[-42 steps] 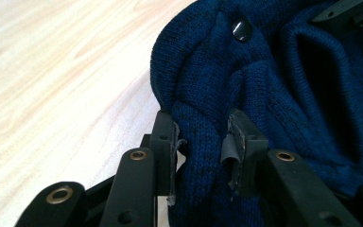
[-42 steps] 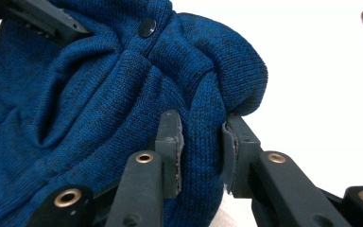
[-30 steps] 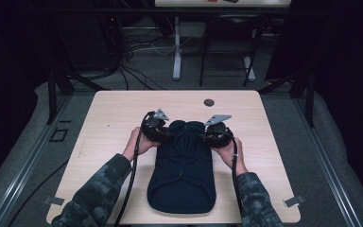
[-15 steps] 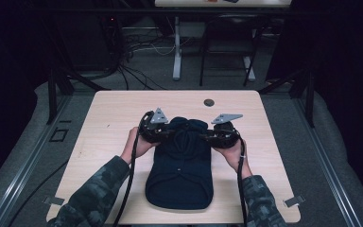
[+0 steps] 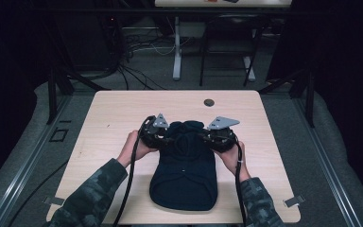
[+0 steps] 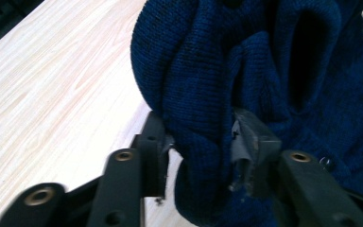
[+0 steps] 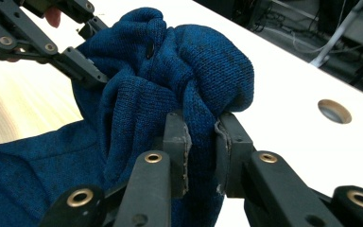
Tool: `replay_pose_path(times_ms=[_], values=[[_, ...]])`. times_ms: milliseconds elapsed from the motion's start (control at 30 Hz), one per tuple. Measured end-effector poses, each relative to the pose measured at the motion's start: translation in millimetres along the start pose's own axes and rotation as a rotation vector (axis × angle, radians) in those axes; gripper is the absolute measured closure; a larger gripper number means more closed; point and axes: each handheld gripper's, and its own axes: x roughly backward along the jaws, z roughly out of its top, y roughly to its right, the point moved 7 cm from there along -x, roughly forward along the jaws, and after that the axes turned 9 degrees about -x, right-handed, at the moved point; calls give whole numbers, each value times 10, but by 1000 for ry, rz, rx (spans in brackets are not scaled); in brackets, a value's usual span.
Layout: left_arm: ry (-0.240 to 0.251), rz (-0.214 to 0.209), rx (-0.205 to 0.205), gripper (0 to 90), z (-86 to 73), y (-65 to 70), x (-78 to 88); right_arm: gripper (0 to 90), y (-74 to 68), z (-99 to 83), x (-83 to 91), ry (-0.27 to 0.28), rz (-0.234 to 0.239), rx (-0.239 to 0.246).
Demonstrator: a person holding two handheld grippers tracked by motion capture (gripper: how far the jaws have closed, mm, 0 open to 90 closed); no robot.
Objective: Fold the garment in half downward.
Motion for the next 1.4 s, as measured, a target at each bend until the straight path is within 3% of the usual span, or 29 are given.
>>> replay_pose_path(times_ms=[67, 133, 300, 467, 567, 700, 767, 800, 833, 900, 1067, 1167, 1233, 1300, 1400], values=[[47, 8, 21, 678, 5, -29, 35, 756, -14, 8, 25, 9, -2, 17], [73, 20, 10, 694, 9, -31, 54, 730, -5, 2, 43, 10, 18, -1], [121, 56, -11, 710, 45, 5, 87, 629, 51, -42, 46, -11, 117, -123], [150, 72, -63, 713, 118, 57, 114, 484, 114, -94, -1, -44, 123, -169], [148, 69, -92, 713, 147, 99, 123, 427, 161, -116, -42, -53, 103, -192], [141, 80, -130, 712, 157, 147, 141, 448, 181, -134, -90, -65, 89, -207], [136, 84, -136, 711, 154, 152, 147, 497, 184, -135, -93, -65, 79, -205], [132, 85, -137, 711, 149, 151, 153, 600, 193, -131, -84, -62, 51, -198], [138, 82, -131, 711, 145, 151, 156, 600, 193, -131, -84, -62, 51, -198], [129, 56, -96, 691, 96, 166, 149, 701, 176, -109, -49, -33, 36, -176], [77, 16, -78, 540, -5, 205, 95, 749, 73, -97, -2, 6, 15, -72], [59, 22, -54, 426, -38, 190, 57, 751, 11, -103, 8, 12, 17, -15], [61, 21, -40, 409, -49, 174, 33, 751, -14, -102, 21, 22, 23, 9], [63, 22, -37, 429, -53, 164, 11, 750, -24, -100, 25, 24, 27, 20], [58, 30, -45, 573, -54, 153, -3, 745, -29, -102, 32, 22, 39, 25]])
